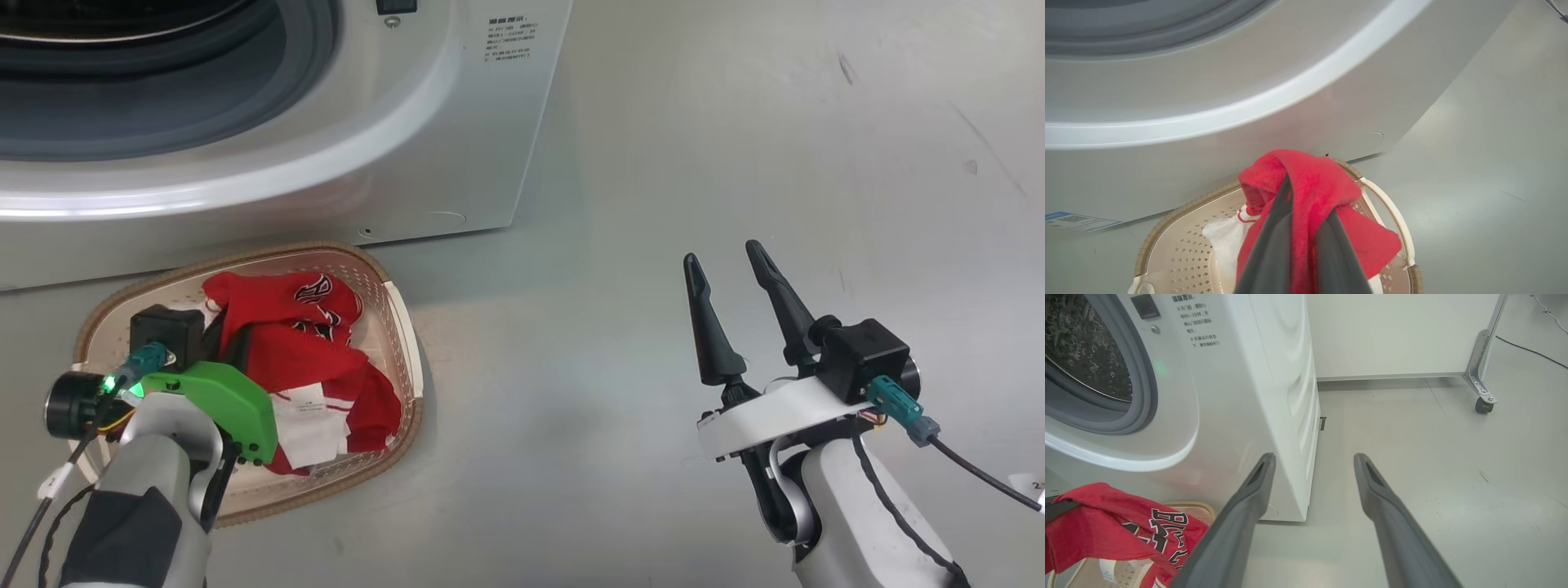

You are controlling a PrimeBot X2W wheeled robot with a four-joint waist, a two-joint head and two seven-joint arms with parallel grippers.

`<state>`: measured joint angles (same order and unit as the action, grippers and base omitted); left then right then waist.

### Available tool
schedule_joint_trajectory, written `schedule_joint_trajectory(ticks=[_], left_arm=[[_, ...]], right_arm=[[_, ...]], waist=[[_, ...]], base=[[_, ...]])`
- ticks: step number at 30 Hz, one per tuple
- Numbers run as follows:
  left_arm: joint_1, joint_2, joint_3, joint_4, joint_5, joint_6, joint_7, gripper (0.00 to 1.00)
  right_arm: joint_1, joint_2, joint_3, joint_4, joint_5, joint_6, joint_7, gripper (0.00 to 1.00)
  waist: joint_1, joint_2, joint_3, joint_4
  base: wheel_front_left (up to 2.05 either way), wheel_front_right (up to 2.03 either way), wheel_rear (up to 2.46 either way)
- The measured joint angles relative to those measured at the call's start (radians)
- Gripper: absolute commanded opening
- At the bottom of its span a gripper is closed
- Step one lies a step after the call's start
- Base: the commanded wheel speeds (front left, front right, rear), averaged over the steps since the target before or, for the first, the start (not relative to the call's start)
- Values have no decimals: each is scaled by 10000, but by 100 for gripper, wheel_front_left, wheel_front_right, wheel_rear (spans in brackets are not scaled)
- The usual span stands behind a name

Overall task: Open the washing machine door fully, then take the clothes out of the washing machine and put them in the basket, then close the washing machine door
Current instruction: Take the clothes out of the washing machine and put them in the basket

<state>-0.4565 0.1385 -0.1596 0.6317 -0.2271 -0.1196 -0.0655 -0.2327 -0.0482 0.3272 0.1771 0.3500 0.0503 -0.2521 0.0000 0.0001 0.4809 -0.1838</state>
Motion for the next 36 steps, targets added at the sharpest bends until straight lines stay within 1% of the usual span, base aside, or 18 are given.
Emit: schedule_joint_trajectory(ticks=[4,7,11,15,17,20,29,30,31,32,33,36], left_arm=[[-87,12,150,562,-21,25,35,0],[-136,46,293,1024,-29,148,42,0],[-301,61,525,1381,-295,234,15,0],[-686,-4,571,1701,-362,236,-17,0],[-780,6,637,1944,-364,309,-19,0],[-783,31,734,2382,-368,447,-73,0],[-897,40,1016,3308,-621,629,-251,0],[-945,40,1032,3342,-623,629,-305,27],[-1008,38,1032,3373,-621,629,-345,40],[-1077,35,1032,3413,-621,629,-401,57],[-1143,33,1030,3469,-621,629,-416,100],[-1260,31,999,3699,-621,629,-424,100]], right_arm=[[-137,-12,-31,-58,-56,-2,0,100],[-234,-31,-40,-73,-98,-2,0,100],[-314,-90,-79,-109,-194,-10,0,100],[-320,-142,-150,-117,-198,-12,0,100],[-352,-134,-130,-117,-263,-12,0,100],[-453,-125,-109,-109,-286,-10,0,100],[-500,-125,-104,-102,-286,-10,0,100],[-502,-125,-107,-102,-286,-10,0,100],[-504,-125,-115,-102,-286,-10,0,100],[-505,-125,-123,-102,-286,-10,0,100],[-508,-125,-132,-100,-286,-10,0,100],[-518,-125,-151,-90,-297,-10,0,100]], waist=[[0,0,288,-6],[0,0,481,-1],[0,0,711,3],[0,0,910,24],[0,0,995,35],[0,0,1086,41],[0,0,1171,-16],[0,0,1176,-23],[0,0,1180,-28],[0,0,1181,-31],[0,0,1181,-31],[0,0,1171,-22]], base=[[0,0,0],[0,0,0],[0,0,0],[0,0,0],[0,0,0],[0,0,0],[0,0,0],[0,0,0],[0,0,0],[0,0,0],[0,0,0],[0,0,0]])
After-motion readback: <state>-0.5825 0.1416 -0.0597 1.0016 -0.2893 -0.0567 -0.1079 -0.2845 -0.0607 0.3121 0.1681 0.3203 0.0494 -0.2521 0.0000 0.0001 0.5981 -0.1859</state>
